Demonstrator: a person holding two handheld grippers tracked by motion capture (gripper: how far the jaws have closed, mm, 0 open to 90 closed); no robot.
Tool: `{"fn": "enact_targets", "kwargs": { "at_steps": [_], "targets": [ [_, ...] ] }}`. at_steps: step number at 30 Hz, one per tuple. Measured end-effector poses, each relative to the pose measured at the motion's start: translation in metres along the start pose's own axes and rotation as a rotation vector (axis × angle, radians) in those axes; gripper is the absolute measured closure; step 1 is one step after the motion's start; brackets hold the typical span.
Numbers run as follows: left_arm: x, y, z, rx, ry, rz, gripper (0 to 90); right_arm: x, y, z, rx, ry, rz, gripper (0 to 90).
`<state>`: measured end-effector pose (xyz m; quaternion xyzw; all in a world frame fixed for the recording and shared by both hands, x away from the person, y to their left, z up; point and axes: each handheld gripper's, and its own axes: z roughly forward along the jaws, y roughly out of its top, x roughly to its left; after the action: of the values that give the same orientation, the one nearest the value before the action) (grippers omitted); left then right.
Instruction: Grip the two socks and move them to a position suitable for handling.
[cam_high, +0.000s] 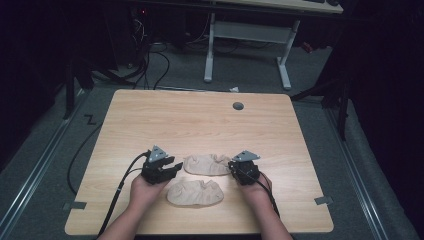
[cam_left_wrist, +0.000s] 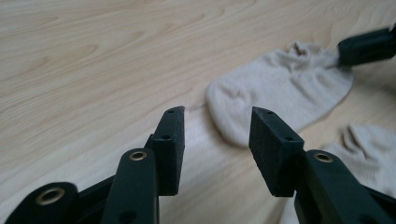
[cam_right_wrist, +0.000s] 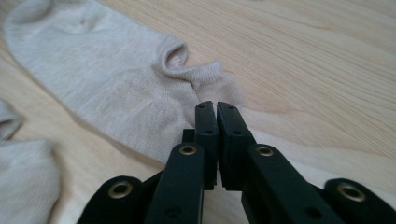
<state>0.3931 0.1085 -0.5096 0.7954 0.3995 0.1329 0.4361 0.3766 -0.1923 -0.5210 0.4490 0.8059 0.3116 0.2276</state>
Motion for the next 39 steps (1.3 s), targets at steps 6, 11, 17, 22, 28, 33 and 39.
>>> {"fn": "enact_targets", "kwargs": {
  "at_steps": [6, 11, 17, 22, 28, 33, 39],
  "targets": [
    [0.004, 0.010, 0.023, 0.048, 0.018, -0.026, 53.8, 0.006, 0.014, 0.018, 0.000, 0.042, -0.039, 88.5],
    [0.007, 0.001, 0.025, 0.091, 0.041, -0.032, 55.7, 0.002, 0.019, 0.007, -0.066, 0.039, -0.002, 76.9],
    [0.006, -0.006, 0.026, 0.092, 0.042, -0.035, 65.8, -0.008, 0.015, 0.020, -0.024, 0.046, 0.080, 67.3],
    [0.008, -0.010, 0.025, 0.081, 0.017, -0.039, 83.4, -0.010, 0.012, 0.023, -0.016, 0.095, 0.109, 76.9],
    [0.004, -0.010, 0.018, 0.061, 0.023, -0.019, 86.8, -0.003, 0.014, 0.020, -0.027, 0.098, 0.062, 87.2],
    [0.000, -0.004, 0.005, 0.024, 0.005, -0.008, 86.8, 0.002, 0.021, 0.000, -0.117, 0.059, 0.033, 87.2],
    [-0.003, -0.002, -0.010, 0.012, 0.000, 0.020, 86.8, 0.011, 0.020, -0.016, -0.154, 0.034, -0.013, 87.1]
  ]
}}
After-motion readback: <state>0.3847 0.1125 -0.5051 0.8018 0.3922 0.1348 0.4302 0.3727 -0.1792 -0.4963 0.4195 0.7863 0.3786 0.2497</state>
